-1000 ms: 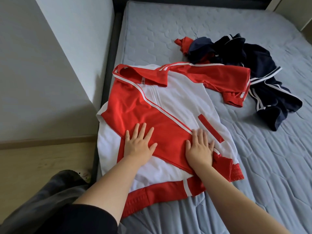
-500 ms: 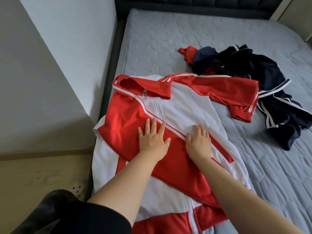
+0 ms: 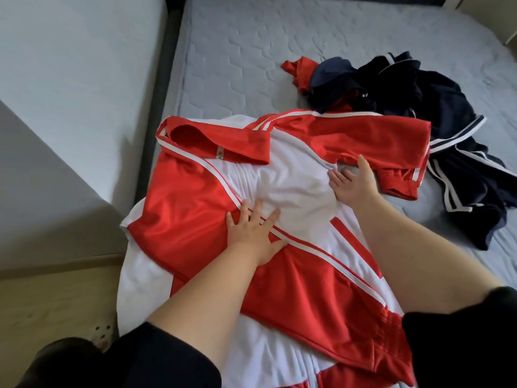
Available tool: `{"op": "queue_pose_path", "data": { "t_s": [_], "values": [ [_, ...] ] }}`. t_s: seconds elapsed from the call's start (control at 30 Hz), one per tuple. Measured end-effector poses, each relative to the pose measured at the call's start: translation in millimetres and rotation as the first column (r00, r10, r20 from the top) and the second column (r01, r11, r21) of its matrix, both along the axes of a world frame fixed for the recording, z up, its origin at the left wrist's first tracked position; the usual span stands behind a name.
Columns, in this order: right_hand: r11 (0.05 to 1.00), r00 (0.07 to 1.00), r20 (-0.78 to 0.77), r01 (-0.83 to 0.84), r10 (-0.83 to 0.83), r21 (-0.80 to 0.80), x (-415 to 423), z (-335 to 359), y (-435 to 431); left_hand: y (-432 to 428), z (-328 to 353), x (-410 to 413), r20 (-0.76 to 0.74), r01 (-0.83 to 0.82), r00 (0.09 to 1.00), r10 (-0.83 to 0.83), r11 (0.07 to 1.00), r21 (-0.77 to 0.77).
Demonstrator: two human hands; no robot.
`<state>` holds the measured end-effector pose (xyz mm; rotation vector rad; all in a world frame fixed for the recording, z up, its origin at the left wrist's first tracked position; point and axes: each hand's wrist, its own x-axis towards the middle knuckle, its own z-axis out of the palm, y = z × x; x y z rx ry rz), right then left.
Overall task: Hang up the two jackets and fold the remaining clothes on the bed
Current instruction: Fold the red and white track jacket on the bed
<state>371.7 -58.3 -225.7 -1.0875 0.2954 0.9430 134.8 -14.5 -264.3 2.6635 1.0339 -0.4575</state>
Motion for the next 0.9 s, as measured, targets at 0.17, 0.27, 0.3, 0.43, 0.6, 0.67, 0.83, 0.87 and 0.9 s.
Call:
{"op": "queue_pose_path", "data": {
  "t_s": [0.17,0.27,0.3,0.43,0.6,0.67,0.83,0.87,0.9],
  "values": [
    [0.991,0.999,0.045,0.027,-0.021,-0.132,9.9,12.2,33.3,1.7,-2.8,-0.2,0.018,0.005,1.000,-0.005,1.000,-0.010],
    [0.956,0.990,0.095,0.124,-0.102,-0.267,18.3,18.4,46.1,2.4,-5.2,-1.9,0.057,0.006,0.998,-0.005,1.000,-0.003],
    [0.948,0.985,0.140,0.134,-0.097,-0.288,20.1,21.5,47.3,1.9,-5.9,-2.2,0.065,0.004,0.998,-0.005,1.000,0.002],
    [0.910,0.866,0.490,0.279,-0.100,-0.307,20.2,37.9,56.7,3.1,-9.8,-2.0,0.093,0.003,0.996,-0.003,1.000,0.003],
    [0.897,-0.095,0.939,0.341,0.331,-0.282,-43.0,42.8,49.3,15.7,2.3,0.1,0.050,0.026,0.999,-0.018,0.986,-0.165],
    [0.915,-0.609,0.692,0.162,0.386,-0.369,-71.8,20.3,24.1,26.4,13.2,-7.2,0.175,-0.001,0.982,0.065,0.939,-0.344],
    [0.687,-0.408,0.662,-0.109,0.629,-0.719,-109.6,-17.4,-22.5,41.0,39.8,-53.4,0.248,0.095,0.230,0.941,0.232,-0.968],
    [0.720,-0.155,0.729,-0.119,0.667,-0.684,-114.9,-15.7,-22.5,39.9,41.3,-60.9,0.160,0.180,0.165,0.973,0.130,-0.975],
    [0.760,0.142,0.748,-0.170,0.648,-0.627,-118.7,-10.3,-20.1,37.1,42.1,-65.3,0.126,0.206,0.151,0.980,0.093,-0.974]
  ]
}}
